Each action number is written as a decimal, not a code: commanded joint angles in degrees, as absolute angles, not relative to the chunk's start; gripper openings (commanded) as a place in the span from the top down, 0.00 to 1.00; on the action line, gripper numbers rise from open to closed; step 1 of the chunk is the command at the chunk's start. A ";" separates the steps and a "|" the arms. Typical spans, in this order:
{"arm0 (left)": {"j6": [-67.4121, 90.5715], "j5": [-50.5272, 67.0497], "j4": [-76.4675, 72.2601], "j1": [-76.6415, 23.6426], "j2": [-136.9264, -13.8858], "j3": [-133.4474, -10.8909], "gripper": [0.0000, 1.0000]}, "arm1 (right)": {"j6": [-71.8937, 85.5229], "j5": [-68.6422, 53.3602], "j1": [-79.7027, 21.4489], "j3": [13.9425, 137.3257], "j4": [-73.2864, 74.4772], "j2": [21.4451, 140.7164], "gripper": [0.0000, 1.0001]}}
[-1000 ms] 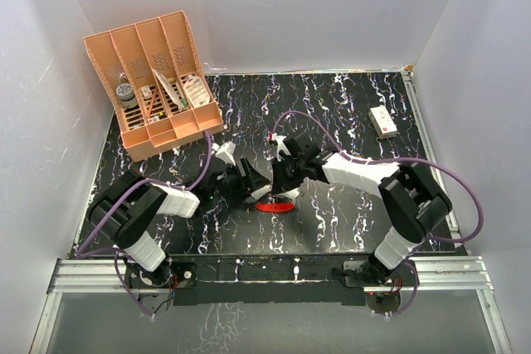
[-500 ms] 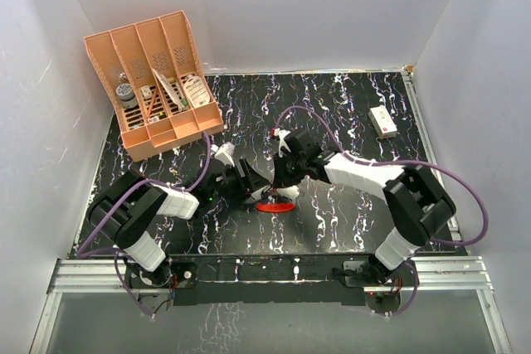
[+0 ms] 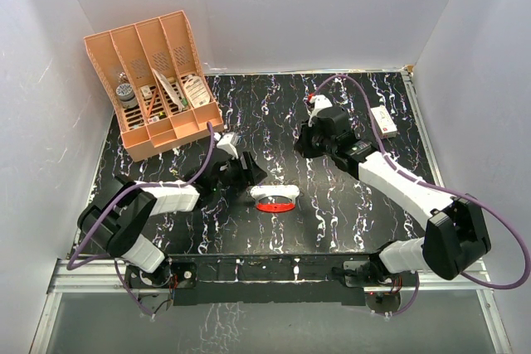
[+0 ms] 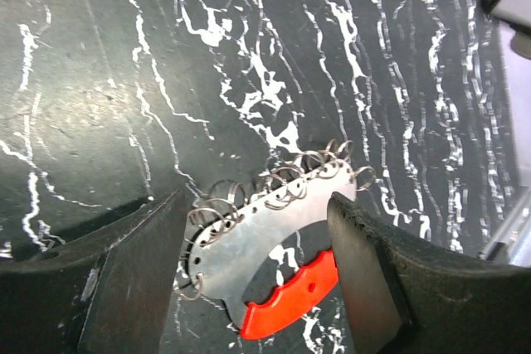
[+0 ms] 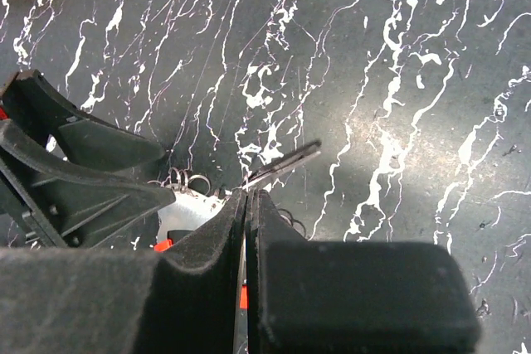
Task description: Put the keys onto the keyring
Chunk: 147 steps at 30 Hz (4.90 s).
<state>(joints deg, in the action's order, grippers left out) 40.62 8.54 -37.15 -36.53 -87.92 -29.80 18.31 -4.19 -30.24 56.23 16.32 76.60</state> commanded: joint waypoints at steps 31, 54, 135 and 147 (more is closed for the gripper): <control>26.66 -7.66 -13.65 -47.17 -99.43 -42.77 0.59 | 17.98 -12.01 -26.37 46.81 7.70 72.53 1.00; 28.21 -6.67 -13.24 -47.15 -91.91 -37.20 0.58 | 18.17 -12.57 -26.25 46.17 7.57 72.09 1.00; 29.46 -3.10 -1.14 -45.26 -93.70 -49.65 0.71 | 18.20 -17.91 -26.37 37.83 8.70 66.41 1.00; 25.81 -2.38 -2.73 -40.87 -87.96 -47.78 0.47 | 18.07 -18.28 -26.37 37.93 8.48 66.55 1.00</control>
<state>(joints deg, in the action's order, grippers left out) 27.62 -3.97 -2.61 -41.74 -92.31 -48.12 18.11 -17.80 -26.50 37.60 11.70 67.59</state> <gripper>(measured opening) 0.531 0.008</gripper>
